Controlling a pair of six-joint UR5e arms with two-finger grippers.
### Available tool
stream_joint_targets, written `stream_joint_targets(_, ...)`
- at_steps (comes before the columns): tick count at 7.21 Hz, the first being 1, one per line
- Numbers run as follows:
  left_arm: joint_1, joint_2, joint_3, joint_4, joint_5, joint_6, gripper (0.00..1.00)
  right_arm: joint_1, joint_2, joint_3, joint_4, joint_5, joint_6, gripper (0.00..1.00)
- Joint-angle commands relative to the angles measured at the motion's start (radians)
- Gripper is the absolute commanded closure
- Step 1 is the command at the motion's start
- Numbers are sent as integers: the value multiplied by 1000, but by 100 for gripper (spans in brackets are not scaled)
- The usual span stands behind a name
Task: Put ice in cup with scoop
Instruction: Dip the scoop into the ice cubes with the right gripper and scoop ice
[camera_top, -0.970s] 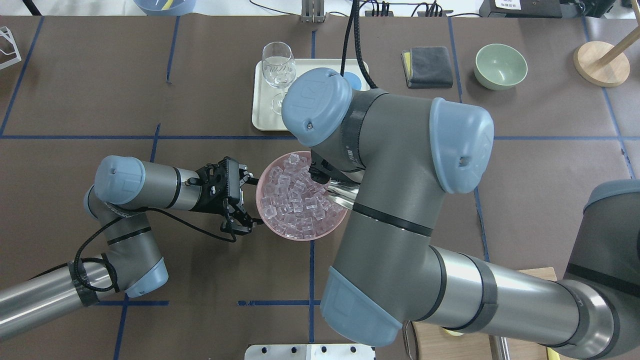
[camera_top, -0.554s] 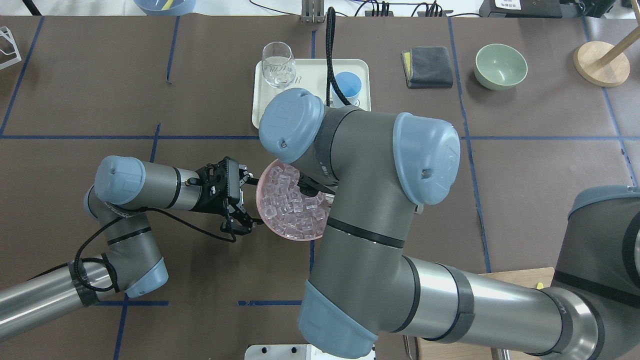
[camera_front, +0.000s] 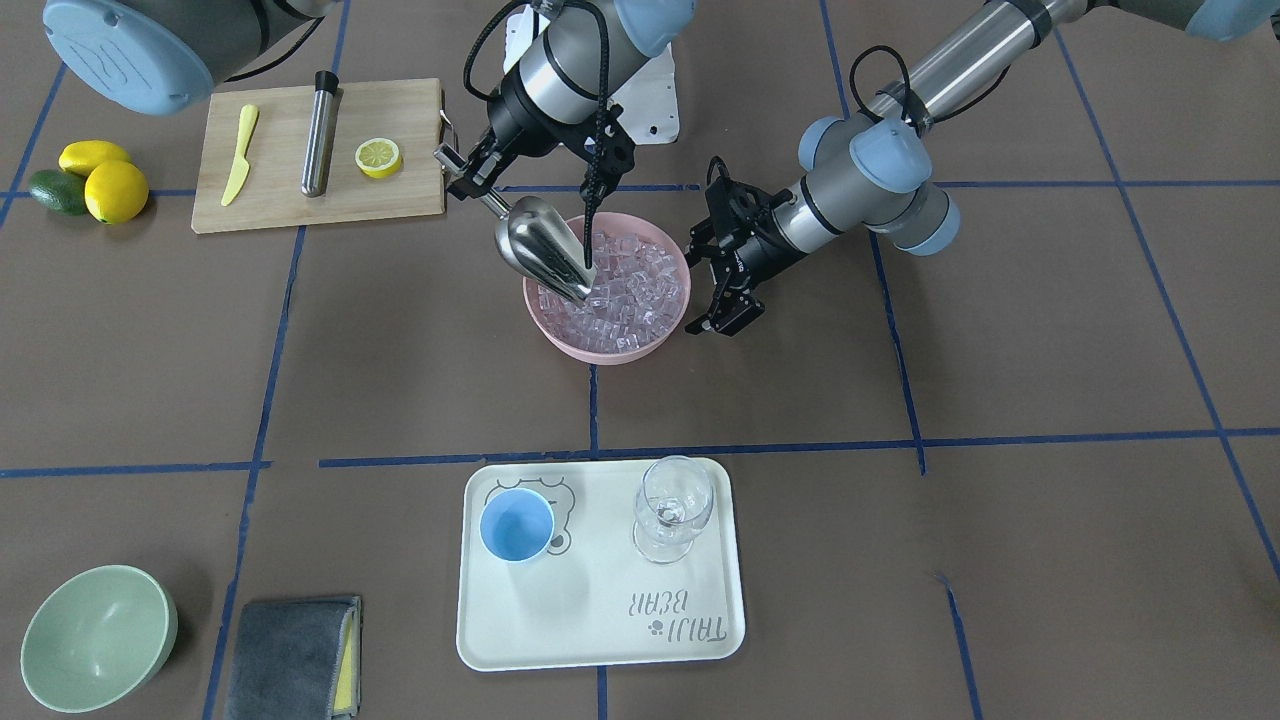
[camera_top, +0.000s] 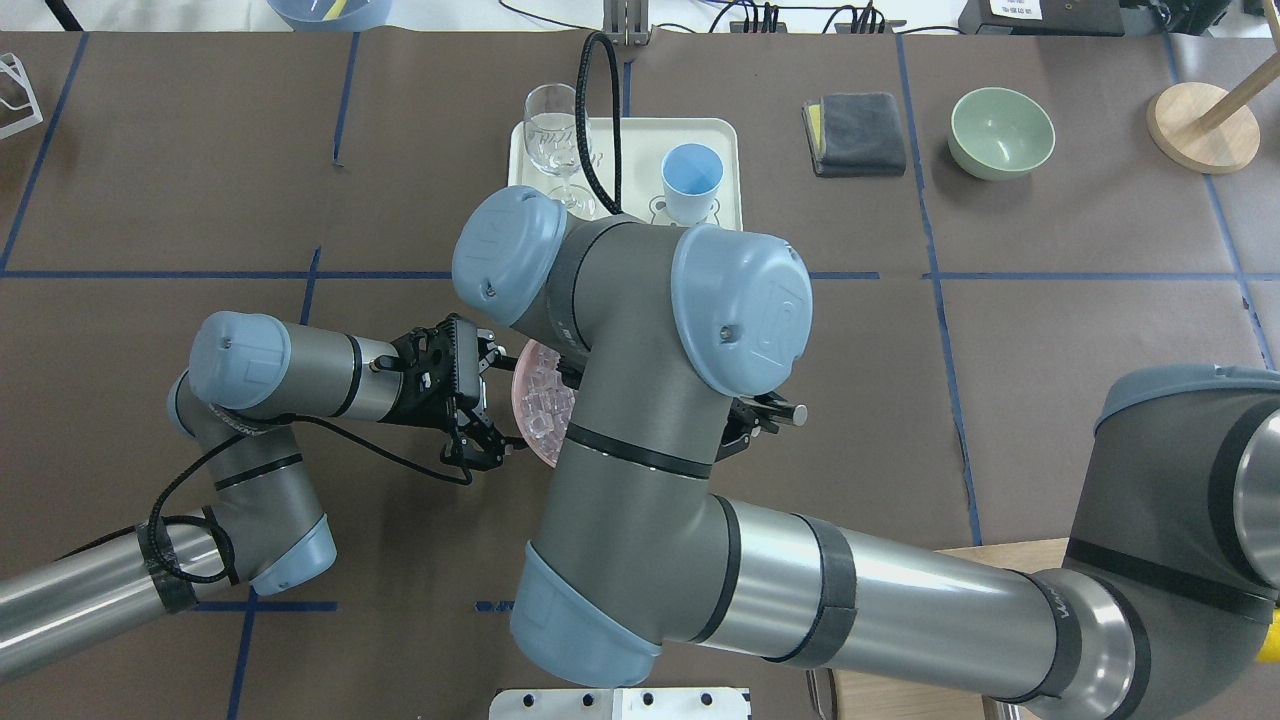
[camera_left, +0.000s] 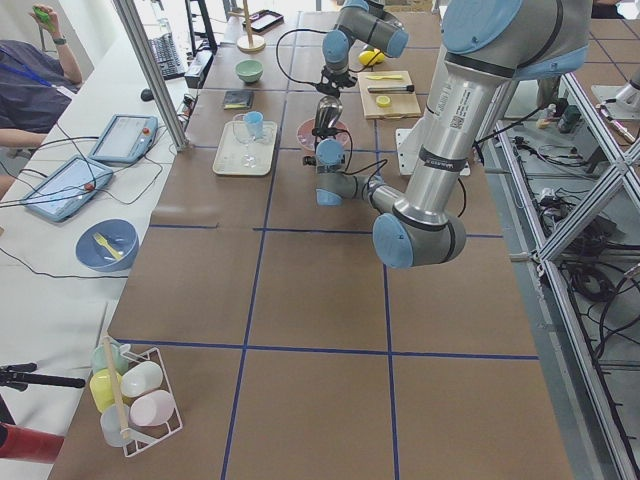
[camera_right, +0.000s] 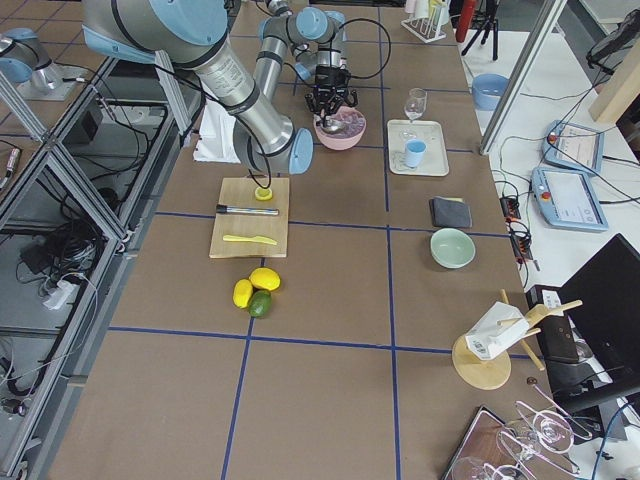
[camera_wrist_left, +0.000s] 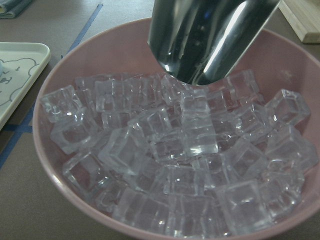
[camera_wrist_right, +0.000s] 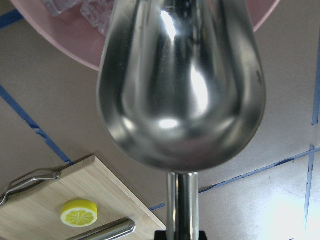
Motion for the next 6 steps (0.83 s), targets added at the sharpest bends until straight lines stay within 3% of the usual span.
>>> stream_joint_targets(1, 0, 1, 2, 0, 2, 0, 0, -6, 32, -98, 80, -6, 30, 100)
stream_joint_targets(6, 0, -1, 3, 0, 2, 0, 0, -29, -33, -87, 243, -41, 75, 100)
